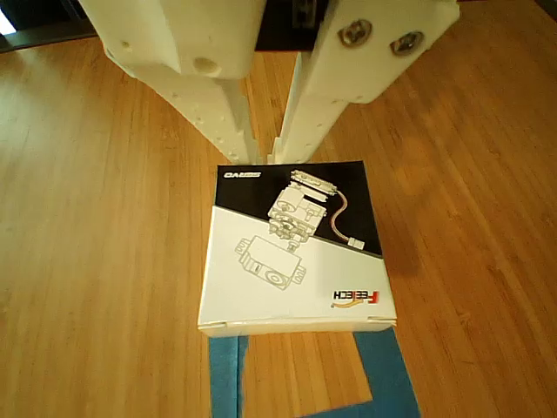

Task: Push the box on top of the target

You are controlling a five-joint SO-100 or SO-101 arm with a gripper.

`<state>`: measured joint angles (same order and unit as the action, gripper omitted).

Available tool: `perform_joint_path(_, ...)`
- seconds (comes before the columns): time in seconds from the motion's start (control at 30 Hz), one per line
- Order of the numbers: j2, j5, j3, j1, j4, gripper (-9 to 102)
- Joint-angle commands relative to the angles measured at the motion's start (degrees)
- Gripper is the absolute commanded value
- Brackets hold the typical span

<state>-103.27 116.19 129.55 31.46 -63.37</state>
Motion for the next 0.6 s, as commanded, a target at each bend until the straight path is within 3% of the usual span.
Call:
perform_joint_path(0.0,0.3,-0.5,-2.5,-0.8,-0.9,0)
perform_joint_path(0.57,5.5,-3.1,-7.8,-2.9,-1.3,0)
